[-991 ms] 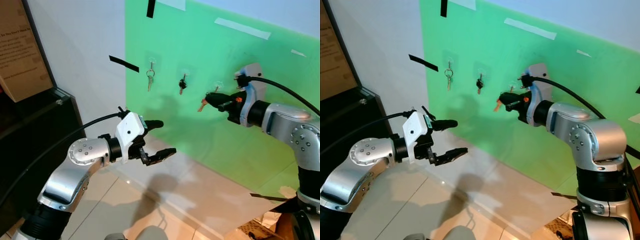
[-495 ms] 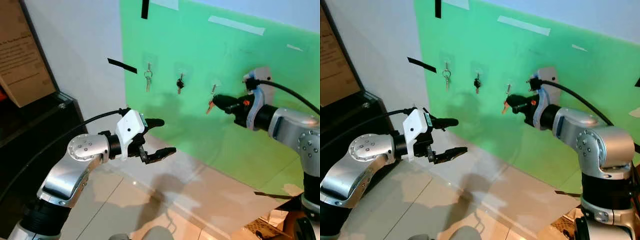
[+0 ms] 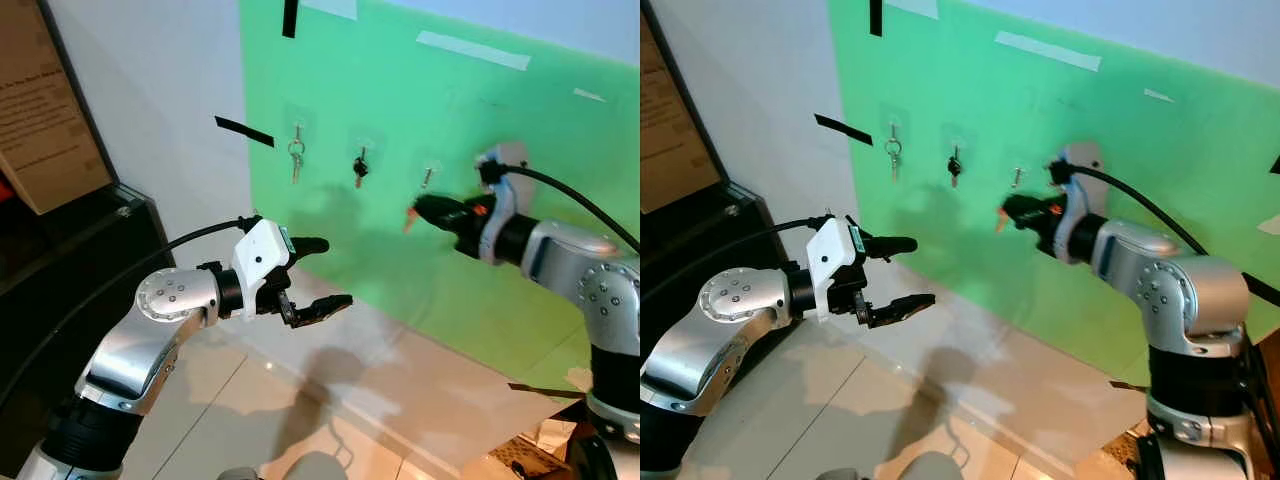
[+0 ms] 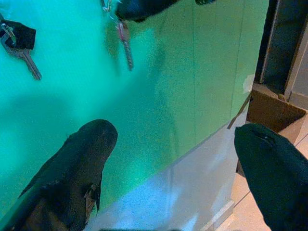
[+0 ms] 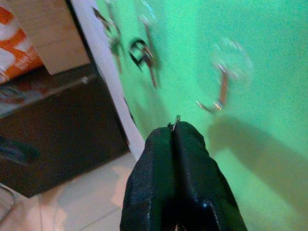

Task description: Hang keys on a hook

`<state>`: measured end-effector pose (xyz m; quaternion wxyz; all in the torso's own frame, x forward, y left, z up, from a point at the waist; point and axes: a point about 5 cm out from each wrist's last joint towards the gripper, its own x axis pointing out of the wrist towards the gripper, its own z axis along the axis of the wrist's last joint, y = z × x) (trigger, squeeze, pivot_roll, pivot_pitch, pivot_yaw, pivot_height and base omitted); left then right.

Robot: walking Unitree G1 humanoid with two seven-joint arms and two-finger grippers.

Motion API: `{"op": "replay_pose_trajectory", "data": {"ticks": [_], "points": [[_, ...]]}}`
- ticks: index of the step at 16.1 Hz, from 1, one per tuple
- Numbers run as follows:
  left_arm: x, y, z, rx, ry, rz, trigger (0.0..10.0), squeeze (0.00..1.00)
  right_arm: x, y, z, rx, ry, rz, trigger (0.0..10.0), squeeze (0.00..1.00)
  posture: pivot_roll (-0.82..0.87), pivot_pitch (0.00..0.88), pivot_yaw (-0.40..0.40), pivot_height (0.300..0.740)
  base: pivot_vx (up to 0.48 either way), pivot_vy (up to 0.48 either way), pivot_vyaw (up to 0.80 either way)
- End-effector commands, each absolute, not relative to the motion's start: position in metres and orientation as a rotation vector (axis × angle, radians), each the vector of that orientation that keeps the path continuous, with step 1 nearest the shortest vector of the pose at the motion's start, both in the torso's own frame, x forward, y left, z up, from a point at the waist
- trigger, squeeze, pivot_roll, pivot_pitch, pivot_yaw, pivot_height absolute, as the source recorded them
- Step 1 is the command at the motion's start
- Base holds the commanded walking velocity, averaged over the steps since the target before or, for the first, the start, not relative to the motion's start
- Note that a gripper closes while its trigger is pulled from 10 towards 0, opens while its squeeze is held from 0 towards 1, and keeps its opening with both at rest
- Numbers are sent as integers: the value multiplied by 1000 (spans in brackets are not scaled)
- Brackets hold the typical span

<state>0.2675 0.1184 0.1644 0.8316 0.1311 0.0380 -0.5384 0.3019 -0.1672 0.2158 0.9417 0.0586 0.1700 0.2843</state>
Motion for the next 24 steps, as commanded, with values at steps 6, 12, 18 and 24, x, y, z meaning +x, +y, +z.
{"op": "replay_pose_trajectory", "data": {"ticks": [6, 12, 18, 24], "points": [[269, 118, 167, 280, 71, -1143, 10000, 0, 305, -173, 229, 112, 283, 551, 10000, 0, 42, 0, -68, 740, 0, 0, 0], [269, 118, 167, 279, 72, -1146, 10000, 0, 308, -181, 232, 129, 275, 506, 10000, 0, 40, 0, -66, 740, 0, 0, 0], [269, 118, 167, 278, 74, -1148, 10000, 0, 308, -183, 216, 157, 342, 482, 10000, 0, 41, 0, -67, 740, 0, 0, 0], [268, 116, 166, 278, 74, -1153, 10000, 0, 309, -188, 202, 185, 382, 435, 10000, 0, 39, 0, -67, 740, 0, 0, 0]]}}
